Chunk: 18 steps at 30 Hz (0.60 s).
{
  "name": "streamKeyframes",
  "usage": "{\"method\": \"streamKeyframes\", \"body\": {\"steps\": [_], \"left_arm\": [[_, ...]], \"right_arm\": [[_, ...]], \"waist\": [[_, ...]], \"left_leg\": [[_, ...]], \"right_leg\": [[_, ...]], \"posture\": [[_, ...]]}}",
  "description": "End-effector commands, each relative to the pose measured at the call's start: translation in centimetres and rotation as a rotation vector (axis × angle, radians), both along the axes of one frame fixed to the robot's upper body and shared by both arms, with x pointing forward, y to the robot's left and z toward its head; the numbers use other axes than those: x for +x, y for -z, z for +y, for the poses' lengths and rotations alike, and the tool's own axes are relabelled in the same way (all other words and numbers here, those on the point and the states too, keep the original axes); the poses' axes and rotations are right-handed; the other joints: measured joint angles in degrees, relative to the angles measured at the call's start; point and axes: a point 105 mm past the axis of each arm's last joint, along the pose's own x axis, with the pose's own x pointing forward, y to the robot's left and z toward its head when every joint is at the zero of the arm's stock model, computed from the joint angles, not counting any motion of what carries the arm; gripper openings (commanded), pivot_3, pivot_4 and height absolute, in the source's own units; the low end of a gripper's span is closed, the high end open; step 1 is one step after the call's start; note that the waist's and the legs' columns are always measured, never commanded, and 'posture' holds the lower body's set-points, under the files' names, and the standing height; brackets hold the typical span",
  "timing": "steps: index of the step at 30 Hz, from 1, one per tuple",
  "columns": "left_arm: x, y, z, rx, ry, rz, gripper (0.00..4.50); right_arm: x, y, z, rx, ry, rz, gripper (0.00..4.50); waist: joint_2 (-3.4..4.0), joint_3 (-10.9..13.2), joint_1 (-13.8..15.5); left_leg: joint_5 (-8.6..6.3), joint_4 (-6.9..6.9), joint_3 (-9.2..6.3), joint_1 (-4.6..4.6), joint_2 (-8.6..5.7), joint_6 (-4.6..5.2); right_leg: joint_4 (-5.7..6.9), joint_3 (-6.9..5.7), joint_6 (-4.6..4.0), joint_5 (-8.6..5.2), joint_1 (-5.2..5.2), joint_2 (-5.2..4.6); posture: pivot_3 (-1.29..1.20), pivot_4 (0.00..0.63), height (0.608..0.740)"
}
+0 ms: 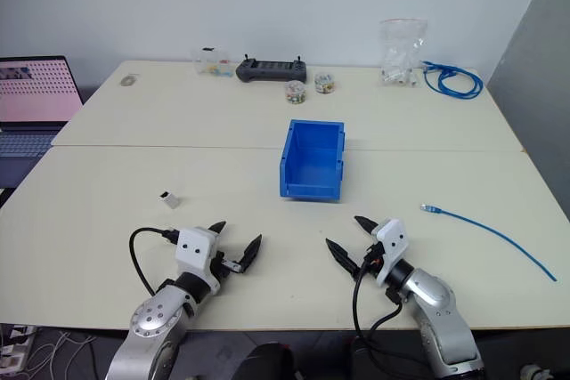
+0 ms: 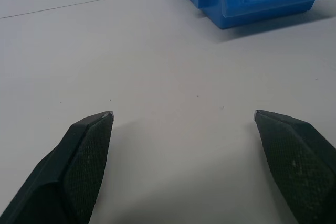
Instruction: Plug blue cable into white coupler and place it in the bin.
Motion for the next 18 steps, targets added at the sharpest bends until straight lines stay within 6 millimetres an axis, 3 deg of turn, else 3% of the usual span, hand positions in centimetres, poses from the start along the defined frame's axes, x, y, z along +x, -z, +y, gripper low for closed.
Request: {"method": "streamKeyframes", "body": {"steps": [1,15,18], "left_arm": [[-0.1,-1.2,-0.5,-0.008,0.024,-0.054,4.5],[0.2,-1.7,0.0,0.061,0.033,-0.11,4.5],[-0.2,-2.2,-0.1,-0.057,0.086,-0.097,4.5]], "right_arm": [[-0.2,-1.0,0.5,0.017,-0.026,-0.047,4.47],[-0.2,-1.0,0.7,0.006,-0.037,-0.046,4.47],[-0.2,-1.1,0.7,0.005,-0.035,-0.051,4.47]], "waist": [[0.0,0.0,0.0],[0.0,0.0,0.01],[0.0,0.0,0.0]], "left_leg": [[0.0,0.0,0.0,0.0,0.0,0.0],[0.0,0.0,-0.01,0.0,0.0,0.0],[0.0,0.0,0.0,0.0,0.0,0.0]], "right_leg": [[0.0,0.0,0.0,0.0,0.0,0.0],[0.0,-0.01,0.08,-0.05,0.0,0.0],[0.0,0.0,0.08,-0.05,0.0,0.0]], "posture": [[0.0,0.15,0.74],[0.0,0.15,0.74],[0.0,0.15,0.74]]}}
